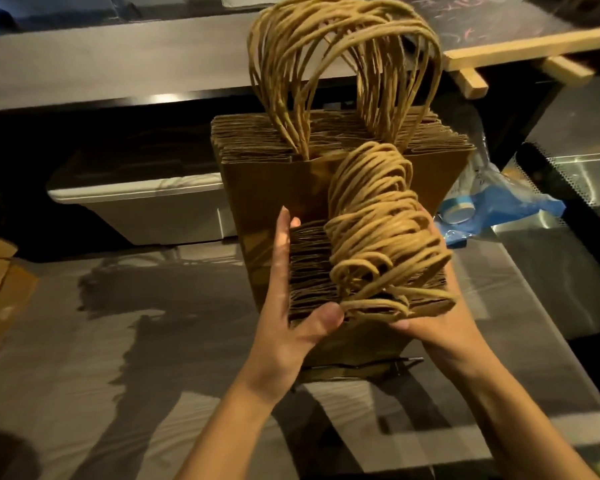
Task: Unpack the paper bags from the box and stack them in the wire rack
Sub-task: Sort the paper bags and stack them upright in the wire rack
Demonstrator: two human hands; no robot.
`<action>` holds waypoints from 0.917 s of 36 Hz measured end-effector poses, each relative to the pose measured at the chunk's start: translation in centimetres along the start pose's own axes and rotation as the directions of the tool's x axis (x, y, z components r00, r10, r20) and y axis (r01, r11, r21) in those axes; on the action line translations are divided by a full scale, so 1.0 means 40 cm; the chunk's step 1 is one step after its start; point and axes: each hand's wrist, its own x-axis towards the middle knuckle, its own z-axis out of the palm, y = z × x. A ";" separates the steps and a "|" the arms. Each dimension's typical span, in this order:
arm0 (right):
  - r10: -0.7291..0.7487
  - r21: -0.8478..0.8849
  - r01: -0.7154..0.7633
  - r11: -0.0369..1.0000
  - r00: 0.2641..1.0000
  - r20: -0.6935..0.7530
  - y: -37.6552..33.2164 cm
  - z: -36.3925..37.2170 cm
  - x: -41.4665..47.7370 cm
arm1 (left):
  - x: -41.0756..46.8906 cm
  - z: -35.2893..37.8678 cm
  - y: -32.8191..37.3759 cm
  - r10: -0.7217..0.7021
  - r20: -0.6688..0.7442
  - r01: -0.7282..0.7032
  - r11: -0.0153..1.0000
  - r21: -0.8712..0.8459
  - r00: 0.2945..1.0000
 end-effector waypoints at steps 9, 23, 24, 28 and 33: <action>-0.063 -0.024 0.063 0.998 0.998 0.005 -0.004 0.004 0.003 | -0.023 0.008 -0.030 -0.043 -0.059 0.042 0.999 -0.017 0.997; 0.099 -0.086 -0.099 0.991 0.995 -0.013 0.050 -0.010 -0.078 | -0.082 -0.009 -0.045 -0.182 -0.116 0.172 0.981 -0.084 0.976; 0.082 -0.091 -0.084 0.992 0.996 -0.028 0.048 -0.009 -0.078 | -0.084 -0.013 -0.047 -0.176 -0.116 0.169 0.983 -0.069 0.978; 0.087 -0.119 -0.088 0.989 0.996 -0.012 0.062 0.000 -0.082 | -0.094 -0.012 -0.060 -0.233 -0.099 0.228 0.972 -0.061 0.967; -0.083 0.061 0.084 0.995 0.996 -0.028 0.035 -0.002 -0.060 | -0.092 -0.012 -0.038 -0.173 -0.020 0.172 0.984 -0.036 0.985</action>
